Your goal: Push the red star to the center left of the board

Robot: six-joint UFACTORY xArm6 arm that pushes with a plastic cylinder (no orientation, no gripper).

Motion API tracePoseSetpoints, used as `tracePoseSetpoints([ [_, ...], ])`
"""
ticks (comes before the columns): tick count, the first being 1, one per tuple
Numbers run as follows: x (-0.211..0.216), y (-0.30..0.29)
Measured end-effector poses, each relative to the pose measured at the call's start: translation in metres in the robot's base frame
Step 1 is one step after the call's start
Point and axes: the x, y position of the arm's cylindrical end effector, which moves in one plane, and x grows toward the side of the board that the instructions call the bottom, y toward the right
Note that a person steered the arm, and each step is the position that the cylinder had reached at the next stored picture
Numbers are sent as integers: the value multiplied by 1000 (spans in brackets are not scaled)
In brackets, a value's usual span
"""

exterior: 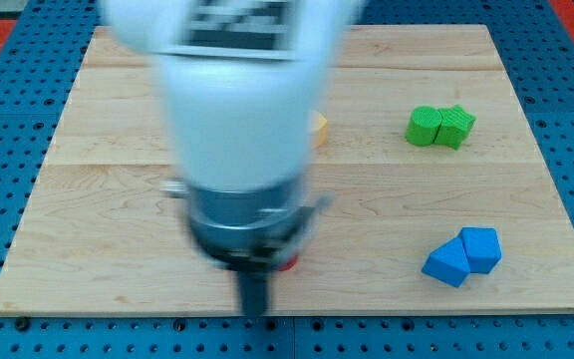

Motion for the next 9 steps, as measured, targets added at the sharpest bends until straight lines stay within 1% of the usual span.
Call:
tracePoseSetpoints([
  [1,-41,-8],
  [2,-76,-4],
  [3,-80,-8],
  [4,-52,-3],
  [5,-47,29],
  [6,-57,58],
  [7,-81,53],
  [8,-100,42],
  [9,-133,-1],
])
